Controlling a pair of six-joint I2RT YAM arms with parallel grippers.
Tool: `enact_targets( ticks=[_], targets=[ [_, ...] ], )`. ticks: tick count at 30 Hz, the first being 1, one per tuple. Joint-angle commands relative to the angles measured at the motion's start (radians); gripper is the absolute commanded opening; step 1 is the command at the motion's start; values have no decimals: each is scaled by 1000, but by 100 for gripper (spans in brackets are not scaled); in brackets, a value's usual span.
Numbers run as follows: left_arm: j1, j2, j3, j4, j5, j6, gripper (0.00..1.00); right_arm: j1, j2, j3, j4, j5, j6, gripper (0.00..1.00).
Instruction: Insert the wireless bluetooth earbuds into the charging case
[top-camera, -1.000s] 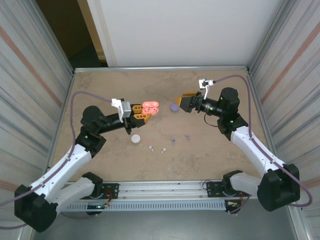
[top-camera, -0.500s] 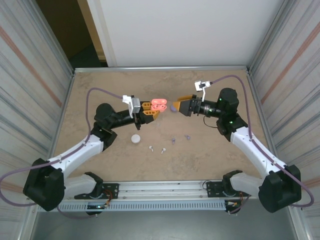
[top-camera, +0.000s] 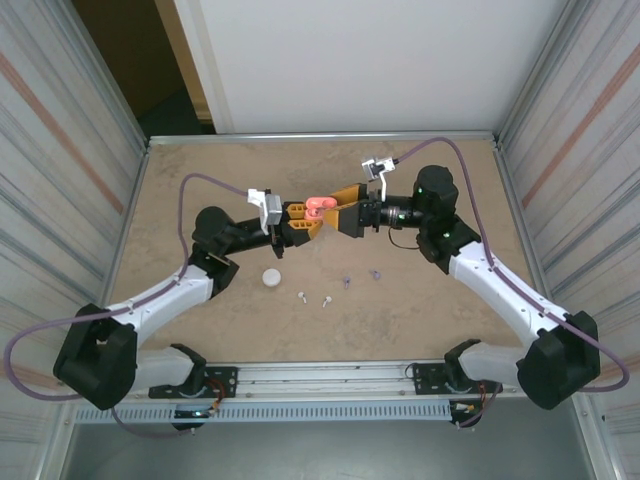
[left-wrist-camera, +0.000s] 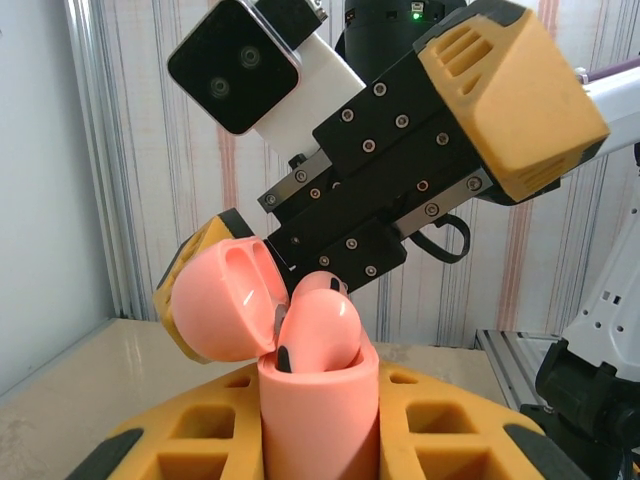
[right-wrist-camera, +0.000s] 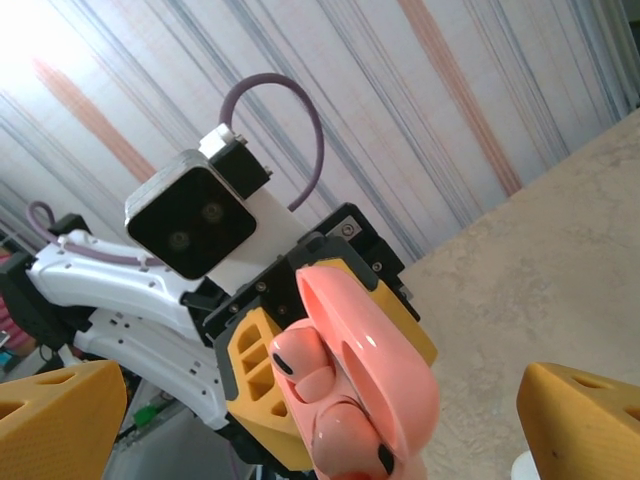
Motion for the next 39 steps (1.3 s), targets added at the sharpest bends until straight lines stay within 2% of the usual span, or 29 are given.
enact_targets(
  ticks=[1,5,15,32,39],
  targets=[
    [-10,6,-3,43,7,-17,0,9,2,38,0,-34,-34,99],
    [-10,15,2,27,-8,-16,0,9,-5,38,-4,-37,-42,99],
    [-8,40,-2,-24,-72,-2,0,10,-35,39,-24,-42,-76,86],
    [-7,51,-15,-29,-105,6,0,10,-60,25,-73,-17,-133,86],
    [1,25,-32,-80,-124,8,0,-14,-93,-8,-109,68,-151,86]
  ],
)
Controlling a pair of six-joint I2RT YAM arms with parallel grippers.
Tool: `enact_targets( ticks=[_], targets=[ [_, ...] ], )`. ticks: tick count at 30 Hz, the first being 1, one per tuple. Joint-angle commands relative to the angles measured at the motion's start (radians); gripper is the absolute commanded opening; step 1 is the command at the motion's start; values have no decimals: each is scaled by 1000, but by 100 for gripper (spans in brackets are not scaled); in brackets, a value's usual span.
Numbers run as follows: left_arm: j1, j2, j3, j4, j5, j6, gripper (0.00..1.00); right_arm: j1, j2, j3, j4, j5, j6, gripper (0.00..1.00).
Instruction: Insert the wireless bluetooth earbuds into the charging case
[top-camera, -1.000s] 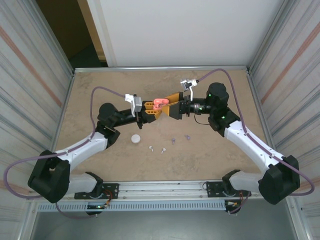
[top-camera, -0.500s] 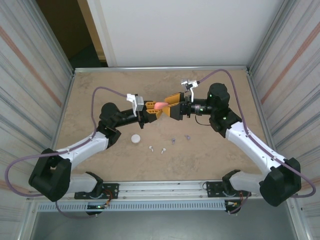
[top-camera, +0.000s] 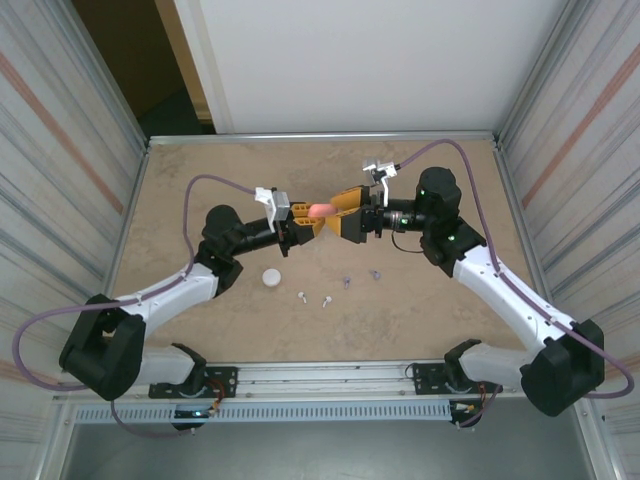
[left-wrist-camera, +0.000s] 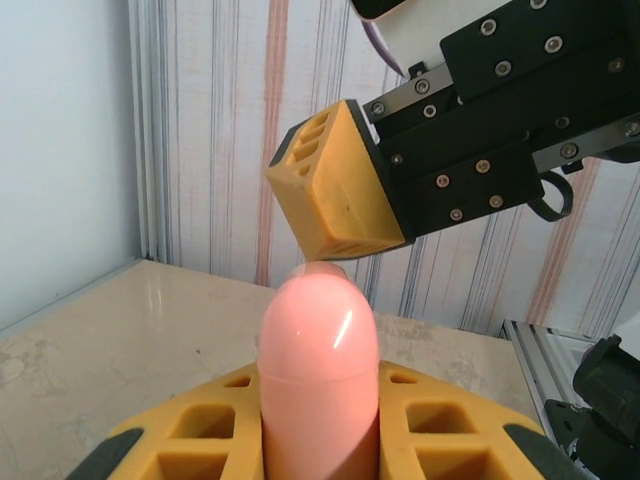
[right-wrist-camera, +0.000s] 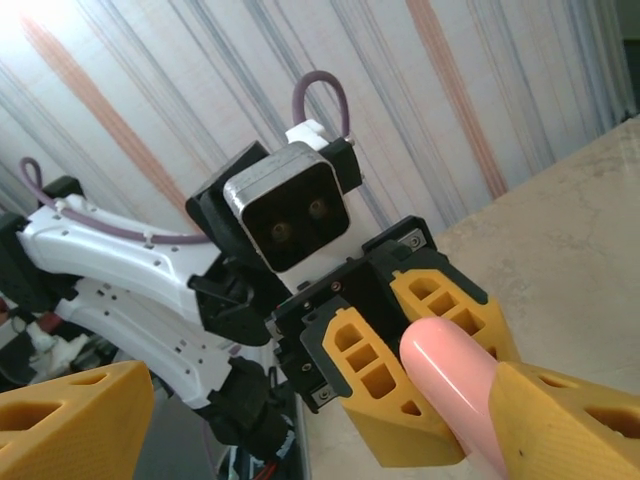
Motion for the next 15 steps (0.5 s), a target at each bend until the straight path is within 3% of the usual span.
enact_targets(
  ticks=[1,8,15],
  targets=[
    [11,-31,-22,-33,-33,13,0,-21,-54,-17,-27,70,-32,87],
    [59,-57,-42,-202,-140,14,0,-132,-100,-157,-77,246,19,89],
    [114,-34,-17,-365,-250,20,0,-213,-99,-298,-103,337,63,94]
  ],
)
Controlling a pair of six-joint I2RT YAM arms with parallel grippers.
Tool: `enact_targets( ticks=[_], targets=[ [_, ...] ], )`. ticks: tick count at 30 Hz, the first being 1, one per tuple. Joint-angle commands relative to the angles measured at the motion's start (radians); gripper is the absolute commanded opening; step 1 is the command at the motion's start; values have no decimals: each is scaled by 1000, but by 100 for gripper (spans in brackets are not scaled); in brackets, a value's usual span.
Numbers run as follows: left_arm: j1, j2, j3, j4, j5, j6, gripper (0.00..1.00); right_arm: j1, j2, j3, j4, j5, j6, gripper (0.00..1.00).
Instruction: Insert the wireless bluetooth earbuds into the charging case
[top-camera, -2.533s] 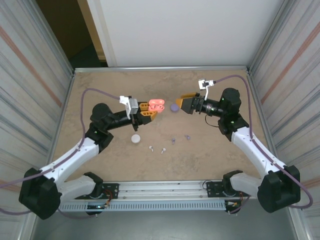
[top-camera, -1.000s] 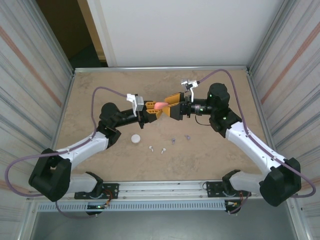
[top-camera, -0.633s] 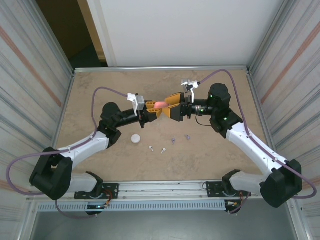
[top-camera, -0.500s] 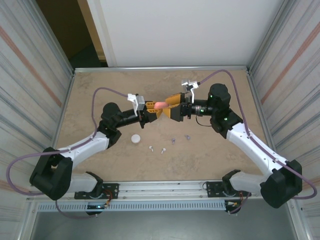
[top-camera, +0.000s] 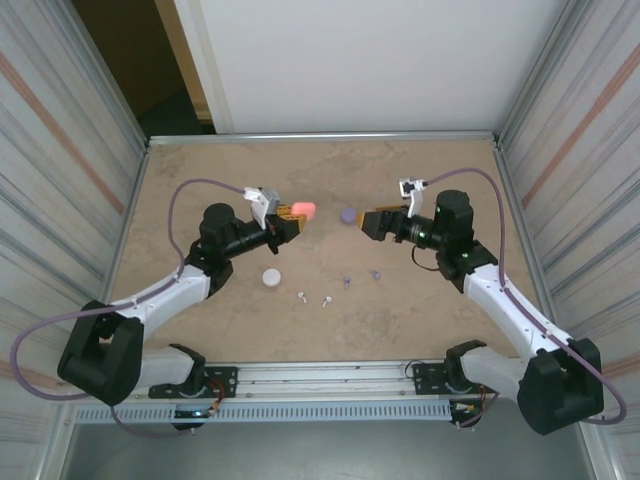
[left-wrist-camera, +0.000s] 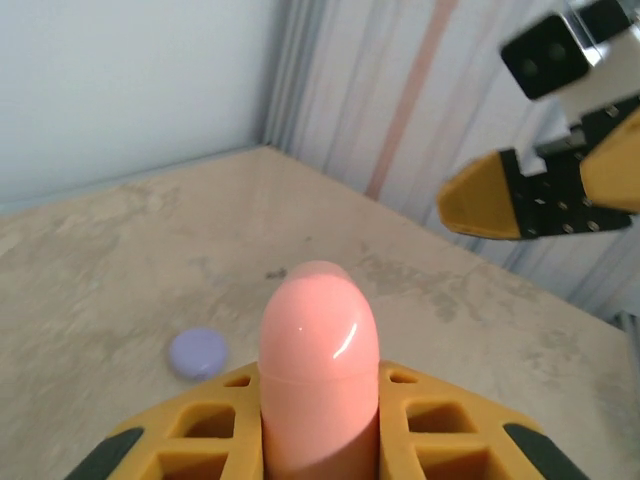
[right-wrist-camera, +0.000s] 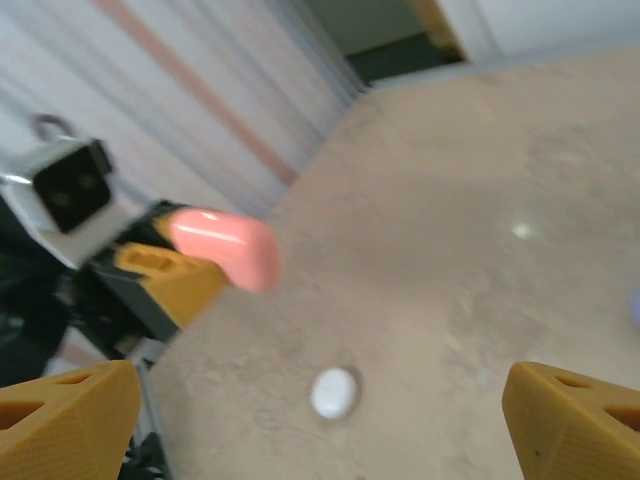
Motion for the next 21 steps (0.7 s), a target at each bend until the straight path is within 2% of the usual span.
enact_targets(
  ticks=[1,12,21],
  targets=[
    [15,4,28,-111,-84,22,0,-23,-5,-35,-30,78,26,95],
    [95,135,87,-226,-148,-33,0,-78,72,-128,-37,102,31,97],
    [194,286,150,-277,-71,-130,0,-94,124,-139,-25,95,23,97]
  ],
)
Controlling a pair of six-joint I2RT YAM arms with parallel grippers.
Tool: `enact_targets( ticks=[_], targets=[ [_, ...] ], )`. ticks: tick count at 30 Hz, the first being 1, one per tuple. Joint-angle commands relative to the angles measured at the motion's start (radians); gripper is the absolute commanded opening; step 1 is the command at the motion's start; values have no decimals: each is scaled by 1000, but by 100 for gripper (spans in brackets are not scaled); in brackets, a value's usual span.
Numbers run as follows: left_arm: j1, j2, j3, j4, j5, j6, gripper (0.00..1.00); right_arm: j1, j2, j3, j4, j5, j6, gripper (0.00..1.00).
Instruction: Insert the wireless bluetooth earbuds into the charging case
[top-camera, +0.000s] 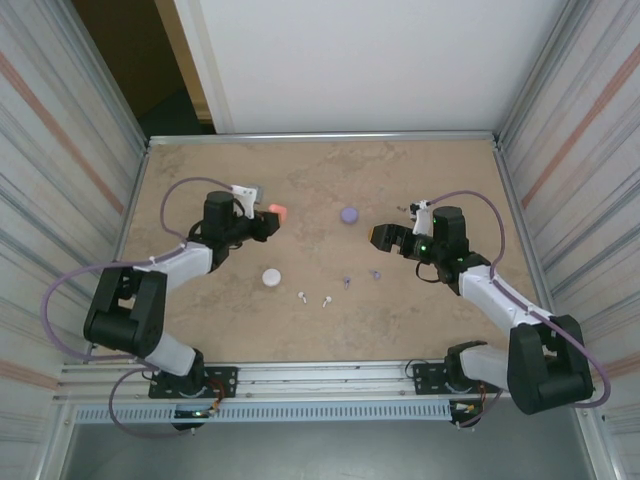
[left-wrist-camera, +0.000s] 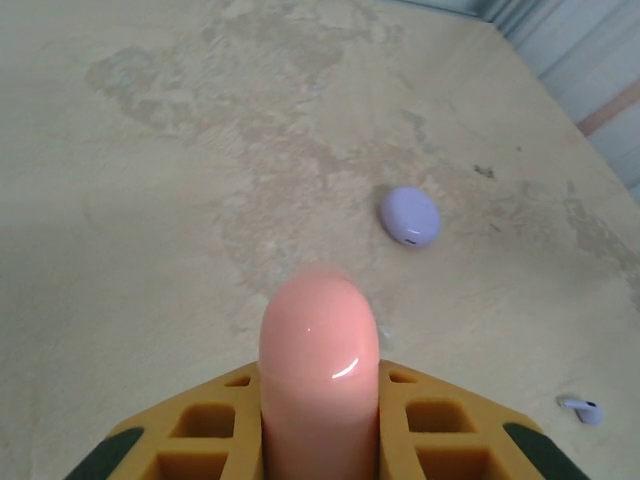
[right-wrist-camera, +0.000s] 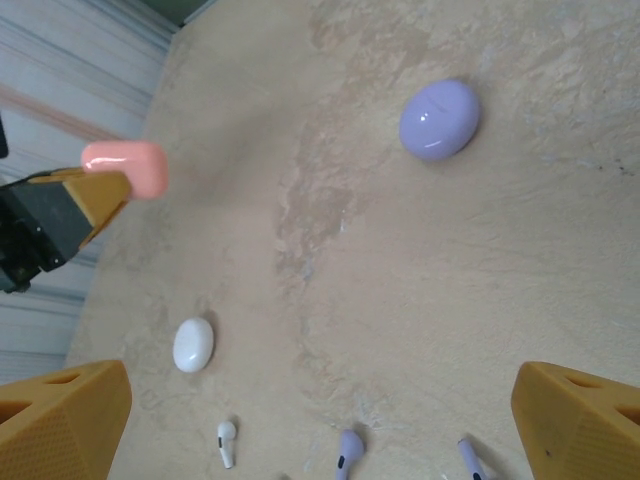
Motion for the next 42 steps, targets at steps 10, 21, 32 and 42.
enact_targets(
  ticks=[10,21,32,42],
  targets=[
    [59,178,159,-175,78,-65,0,-33,43,-16,36,-31,8,97],
    [60,312,226,-217,118,-69,1,-43,74,-14,52,-61,11,98],
    [66,365,241,-211,136,-74,27,-53,81,-2,44,-99,-1,98],
    [104,289,204,-201,142,-52,41,-60,62,29,38,-199,-21,98]
  ],
)
